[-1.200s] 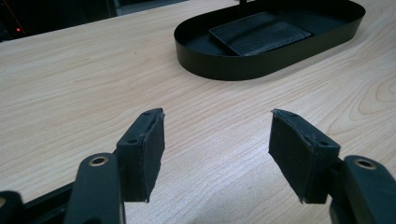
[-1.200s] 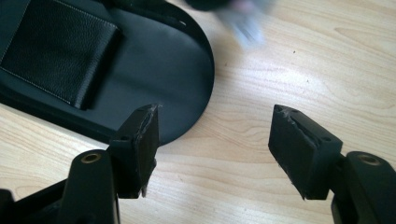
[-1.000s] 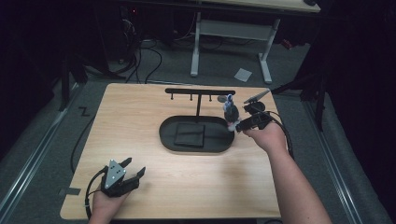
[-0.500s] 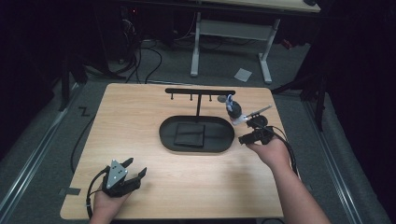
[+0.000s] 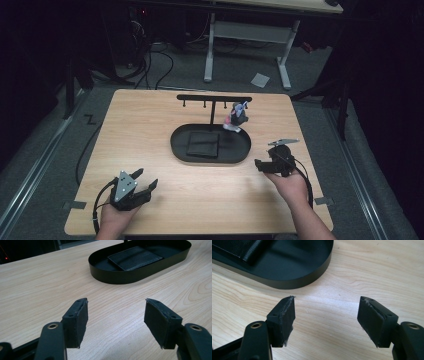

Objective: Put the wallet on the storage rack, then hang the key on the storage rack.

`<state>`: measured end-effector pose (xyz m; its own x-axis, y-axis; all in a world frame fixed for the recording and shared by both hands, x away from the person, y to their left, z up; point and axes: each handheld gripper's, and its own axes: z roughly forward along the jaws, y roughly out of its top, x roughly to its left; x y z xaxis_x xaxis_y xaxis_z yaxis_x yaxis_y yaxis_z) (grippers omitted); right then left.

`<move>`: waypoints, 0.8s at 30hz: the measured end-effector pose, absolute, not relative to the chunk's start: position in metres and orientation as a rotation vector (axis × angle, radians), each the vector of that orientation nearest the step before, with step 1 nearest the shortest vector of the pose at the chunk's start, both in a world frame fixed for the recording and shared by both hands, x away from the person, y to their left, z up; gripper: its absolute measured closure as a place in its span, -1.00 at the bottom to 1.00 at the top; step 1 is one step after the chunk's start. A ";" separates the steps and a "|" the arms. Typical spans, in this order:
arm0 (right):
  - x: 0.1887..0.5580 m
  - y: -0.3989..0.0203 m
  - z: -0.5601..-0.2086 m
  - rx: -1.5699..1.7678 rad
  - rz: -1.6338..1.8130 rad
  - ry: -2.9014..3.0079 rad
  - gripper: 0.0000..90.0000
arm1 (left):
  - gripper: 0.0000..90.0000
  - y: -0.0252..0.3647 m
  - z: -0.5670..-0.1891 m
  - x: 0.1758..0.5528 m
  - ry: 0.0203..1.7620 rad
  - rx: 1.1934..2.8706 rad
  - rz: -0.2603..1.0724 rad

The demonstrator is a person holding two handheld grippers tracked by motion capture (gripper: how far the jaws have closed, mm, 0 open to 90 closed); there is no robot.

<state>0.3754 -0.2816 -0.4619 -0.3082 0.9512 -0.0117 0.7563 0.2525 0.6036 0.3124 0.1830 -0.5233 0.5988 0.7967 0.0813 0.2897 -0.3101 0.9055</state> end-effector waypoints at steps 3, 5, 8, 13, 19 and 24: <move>0.364 -0.284 -0.467 1.525 0.776 2.118 -0.36 | -0.20 0.180 -0.523 0.313 0.865 1.884 0.666; 0.355 -0.284 -0.473 1.486 0.792 2.112 -0.42 | -0.21 0.178 -0.523 0.312 0.864 1.882 0.670; 0.337 -0.287 -0.487 1.455 0.912 2.089 -0.66 | -0.21 0.179 -0.523 0.311 0.883 1.872 0.664; 0.303 -0.289 -0.512 1.419 0.973 2.022 -0.73 | -0.21 0.181 -0.524 0.305 0.929 1.851 0.645; 0.284 -0.306 -0.513 1.428 1.090 1.899 -0.69 | -0.21 0.174 -0.521 0.300 0.881 1.889 0.665; 0.288 -0.308 -0.519 1.401 1.029 1.918 -0.69 | -0.22 0.172 -0.519 0.297 0.873 1.883 0.663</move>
<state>0.2876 -0.3082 -0.5195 -0.3087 0.9511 0.0087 0.5334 0.1655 0.8295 0.2975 0.1717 -0.5185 0.6021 0.7939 0.0845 0.2943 -0.3190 0.9009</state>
